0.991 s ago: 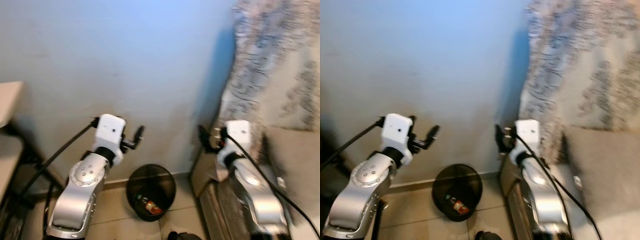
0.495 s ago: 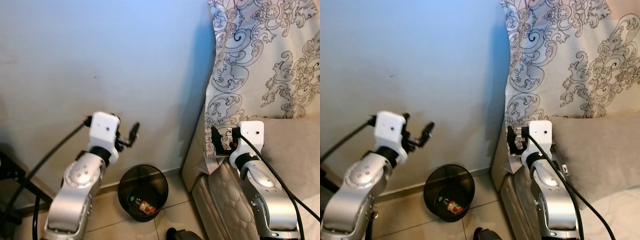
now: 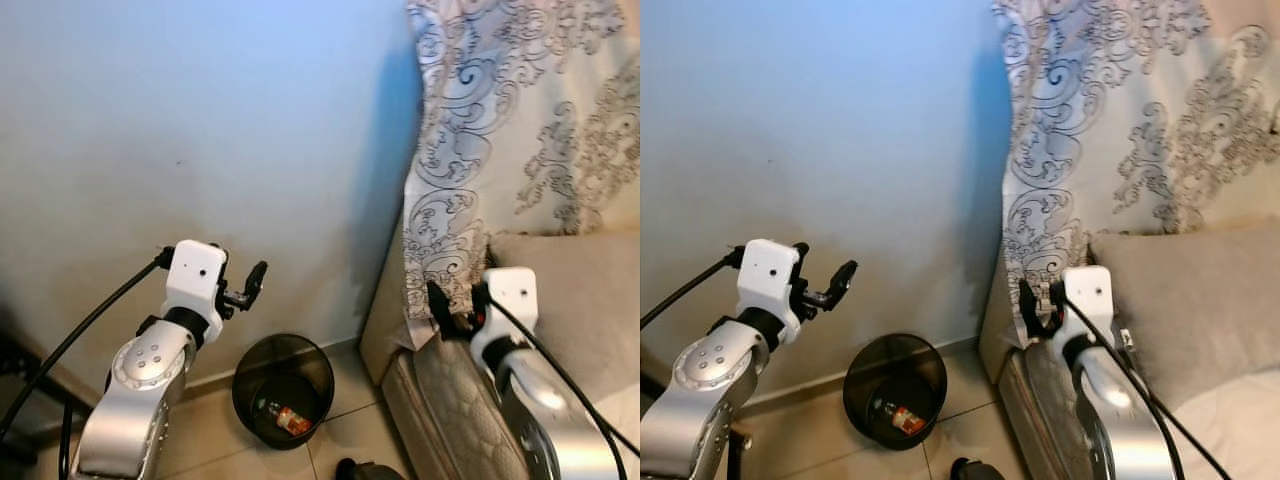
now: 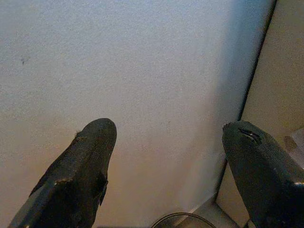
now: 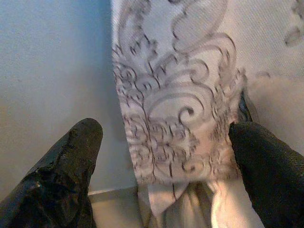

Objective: Clean up the room

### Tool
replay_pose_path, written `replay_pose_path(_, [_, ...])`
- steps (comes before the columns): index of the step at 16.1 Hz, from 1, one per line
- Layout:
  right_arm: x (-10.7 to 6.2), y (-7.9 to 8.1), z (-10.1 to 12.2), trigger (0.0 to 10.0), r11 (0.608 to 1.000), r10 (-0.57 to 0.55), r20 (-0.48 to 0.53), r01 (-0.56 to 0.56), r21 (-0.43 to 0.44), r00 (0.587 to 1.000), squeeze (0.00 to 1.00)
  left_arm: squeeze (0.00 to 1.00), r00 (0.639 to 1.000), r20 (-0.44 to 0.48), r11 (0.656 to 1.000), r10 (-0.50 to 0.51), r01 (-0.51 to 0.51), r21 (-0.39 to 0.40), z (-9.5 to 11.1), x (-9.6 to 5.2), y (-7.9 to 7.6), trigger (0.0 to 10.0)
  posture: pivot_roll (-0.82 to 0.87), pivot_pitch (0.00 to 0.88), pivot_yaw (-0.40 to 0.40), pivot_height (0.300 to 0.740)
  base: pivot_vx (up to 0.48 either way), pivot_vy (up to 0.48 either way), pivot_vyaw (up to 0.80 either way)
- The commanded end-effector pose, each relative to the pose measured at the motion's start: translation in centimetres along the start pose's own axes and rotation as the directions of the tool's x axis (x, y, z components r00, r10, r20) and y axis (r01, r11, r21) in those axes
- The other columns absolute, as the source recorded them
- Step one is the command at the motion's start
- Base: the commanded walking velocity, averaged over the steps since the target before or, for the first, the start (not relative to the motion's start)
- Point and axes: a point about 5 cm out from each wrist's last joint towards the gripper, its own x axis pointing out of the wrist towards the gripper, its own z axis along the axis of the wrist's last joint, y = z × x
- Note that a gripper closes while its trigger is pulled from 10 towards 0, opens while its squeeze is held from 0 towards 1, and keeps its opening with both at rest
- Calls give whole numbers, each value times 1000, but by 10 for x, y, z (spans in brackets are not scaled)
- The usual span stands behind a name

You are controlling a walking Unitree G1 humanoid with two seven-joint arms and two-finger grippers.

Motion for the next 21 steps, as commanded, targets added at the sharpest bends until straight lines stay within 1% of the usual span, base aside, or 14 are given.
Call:
replay_pose_path(1, [-3, 0, 1, 10000, 1000, -14, 7, 14, 6, 1000, 0, 0, 1000, 18, 1000, -8, 8, 2, 3, 1, 2, 10000, -58, 0, 36, 740, 0, 0, -725])
replay_pose_path(2, [-4, 1, 1, 10000, 1000, -23, 10, 23, 15, 1000, 0, 0, 1000, 21, 1000, -10, 10, 2, 4, 1, 3, 10000, -62, 0, 46, 740, 0, 0, -725])
replay_pose_path(4, [-8, 8, 1, 10000, 999, -22, 23, 21, 33, 999, 0, 0, 999, 31, 1000, -17, 16, 8, 6, 3, 5, 10000, -57, 0, 51, 740, 0, 0, -747])
replay_pose_path(6, [-9, 11, 1, 10000, 999, -19, 25, 18, 27, 1000, 0, 0, 1000, 28, 1000, -15, 15, 8, 5, 1, 8, 10000, -46, 0, 40, 740, 0, 0, -756])
replay_pose_path(7, [-9, 10, 1, 10000, 1000, -25, 25, 25, 7, 999, 0, 0, 1000, 20, 1000, 0, 1, -7, 3, -2, 10, 10000, -41, 0, 34, 740, 0, 0, -756])
replay_pose_path(8, [-8, 7, 2, 10000, 999, -38, 24, 38, 7, 999, 0, 0, 1000, 16, 1000, 5, -5, -20, 1, -4, 7, 10000, -47, 0, 44, 740, 0, 0, -756])
replay_pose_path(10, [-7, 1, 0, 10000, 998, -62, 24, 63, -10, 998, 0, 0, 1000, 16, 999, -25, 26, -43, -2, 0, -3, 10000, -55, 0, 54, 740, 0, 0, -763])
replay_pose_path(11, [-6, 0, -1, 10000, 997, -81, 16, 81, 6, 997, 0, 0, 999, 10, 998, -50, 51, -35, -2, 3, -6, 10000, -56, 0, 52, 740, 0, 0, -763])
replay_pose_path(12, [-5, 2, -1, 10000, 996, -82, 10, 82, 17, 997, 0, 0, 998, 17, 997, -59, 60, -45, 1, 4, -6, 10000, -56, 0, 49, 740, 0, 0, -763])
replay_pose_path(14, [-3, 8, -4, 10000, 999, -53, 2, 53, 7, 999, 0, 0, 999, 30, 999, -30, 31, -32, 2, 5, -1, 10000, -46, 0, 37, 740, 0, 0, -766])
replay_pose_path(15, [-2, 8, -6, 10000, 999, -50, -4, 50, 7, 999, 0, 0, 999, 30, 999, -27, 28, -32, 2, 6, -2, 10000, -37, 0, 27, 740, 0, 0, -769])
replay_pose_path(17, [2, 13, -3, 10000, 999, -31, -8, 31, 18, 999, 0, 0, 999, 41, 999, -22, 23, -45, 5, 2, -4, 10000, -28, 0, 7, 740, 0, 0, -763])
replay_pose_path(19, [3, 14, -4, 10000, 999, -31, -16, 31, 13, 999, 0, 0, 999, 45, 999, -17, 19, -34, 4, 2, -5, 10000, -28, 0, 3, 740, 0, 0, -766])
replay_pose_path(21, [4, 12, -3, 10000, 999, -34, -25, 34, 10, 999, 0, 0, 999, 48, 999, -25, 27, -40, 4, 3, -8, 10000, -29, 0, 3, 740, 0, 0, -763])
